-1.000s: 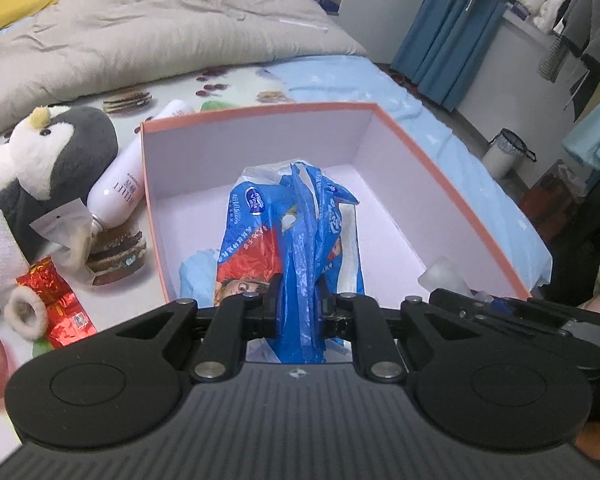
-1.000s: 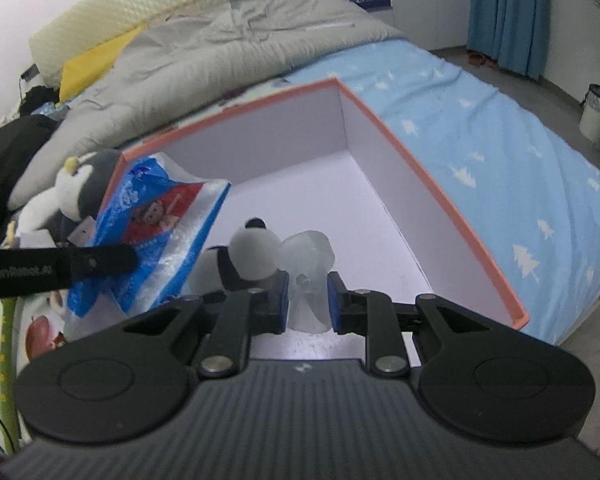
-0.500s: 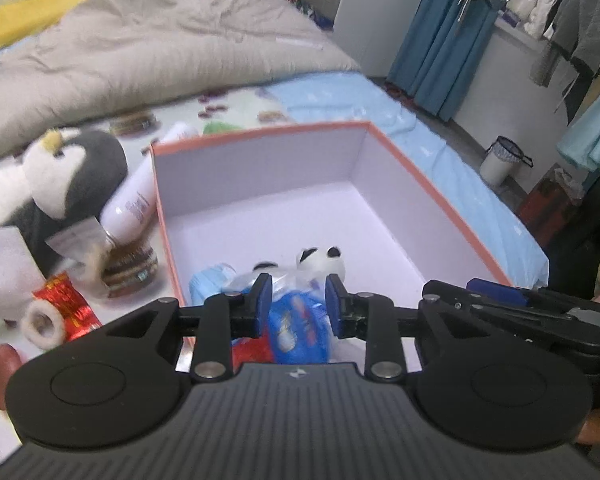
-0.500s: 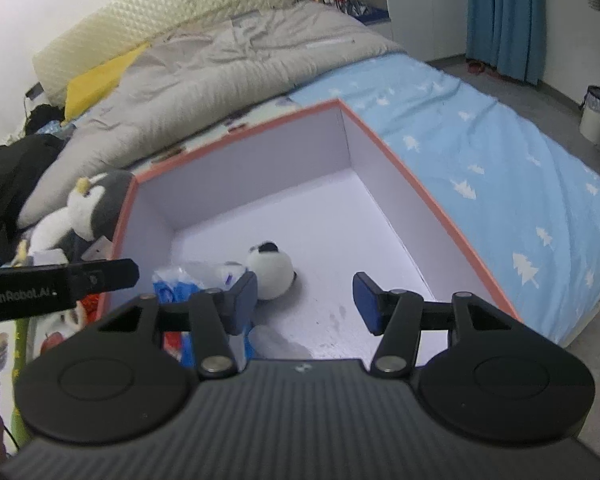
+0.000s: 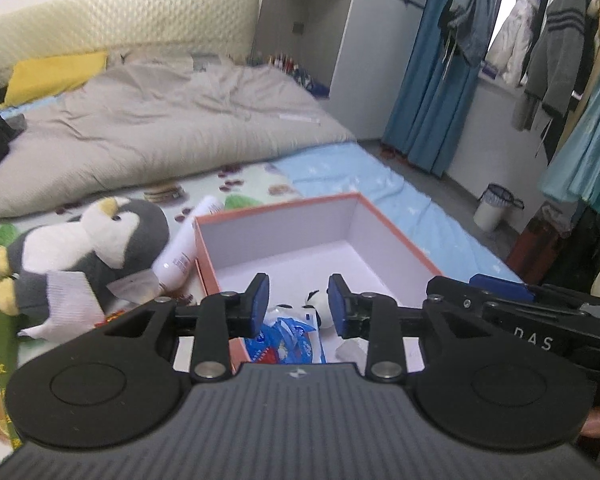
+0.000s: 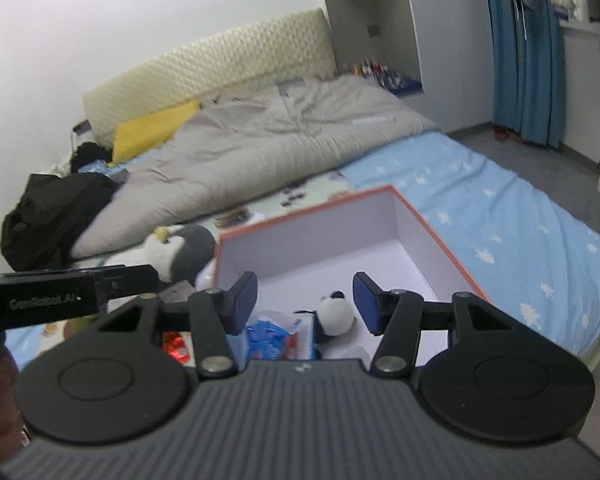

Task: Organize soft objects
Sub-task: 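Withdraw both tools from the box back toward the pile, then grasp the red flower-print snack packet with the right tool while the left tool grasps the white fuzzy ring, then carry the packet and ring into the pink box and open both tools, then withdraw both tools from the box back toward the pile, then grasp the white tissue with the left tool while the right tool reaches toward the red foil candy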

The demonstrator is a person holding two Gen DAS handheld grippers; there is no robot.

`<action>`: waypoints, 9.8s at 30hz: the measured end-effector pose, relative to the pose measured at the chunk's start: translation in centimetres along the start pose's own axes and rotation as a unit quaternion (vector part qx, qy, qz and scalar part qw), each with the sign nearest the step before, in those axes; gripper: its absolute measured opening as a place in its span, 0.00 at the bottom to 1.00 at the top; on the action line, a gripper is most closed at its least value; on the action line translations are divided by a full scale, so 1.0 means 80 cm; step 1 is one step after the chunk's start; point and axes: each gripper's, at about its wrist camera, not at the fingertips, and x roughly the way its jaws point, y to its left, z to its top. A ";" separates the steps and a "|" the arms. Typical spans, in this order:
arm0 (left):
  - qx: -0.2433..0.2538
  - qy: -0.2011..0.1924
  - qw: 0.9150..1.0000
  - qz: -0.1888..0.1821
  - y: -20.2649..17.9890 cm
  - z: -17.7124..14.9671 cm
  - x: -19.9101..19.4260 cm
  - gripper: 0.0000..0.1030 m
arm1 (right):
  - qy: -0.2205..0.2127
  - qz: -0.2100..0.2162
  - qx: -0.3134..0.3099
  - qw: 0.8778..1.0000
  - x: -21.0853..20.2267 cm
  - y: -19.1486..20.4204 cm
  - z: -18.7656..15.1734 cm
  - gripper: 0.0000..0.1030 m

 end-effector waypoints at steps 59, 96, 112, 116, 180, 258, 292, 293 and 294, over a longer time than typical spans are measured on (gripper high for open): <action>-0.121 0.004 0.987 0.108 0.220 -0.266 -0.168 0.53 | 0.087 0.124 -0.120 0.981 -0.032 0.205 -0.216 0.54; -0.152 0.073 0.980 0.101 0.366 -0.179 0.140 0.53 | 0.125 0.174 -0.196 0.957 0.227 0.247 -0.214 0.71; -0.125 0.081 0.985 0.085 0.360 -0.164 0.197 0.48 | 0.145 0.208 -0.216 0.943 0.256 0.254 -0.228 0.44; -0.124 0.085 0.985 0.087 0.359 -0.166 0.197 0.25 | 0.148 0.208 -0.213 0.943 0.252 0.253 -0.224 0.42; -0.098 -0.016 0.994 0.054 0.196 -0.080 -0.044 0.19 | -0.031 0.079 -0.134 0.987 0.045 0.184 -0.071 0.36; 0.010 0.001 1.000 0.004 0.072 -0.067 -0.022 0.44 | -0.041 0.029 -0.046 0.998 -0.023 0.049 -0.057 0.48; -0.081 0.045 0.993 0.069 0.174 -0.234 -0.088 0.44 | 0.048 0.070 -0.094 0.992 -0.031 0.146 -0.197 0.48; -0.081 0.049 0.993 0.072 0.177 -0.240 -0.087 0.44 | 0.052 0.069 -0.094 0.992 -0.029 0.147 -0.201 0.48; -0.082 0.055 0.992 0.079 0.182 -0.244 -0.085 0.44 | 0.056 0.071 -0.094 0.991 -0.027 0.150 -0.204 0.48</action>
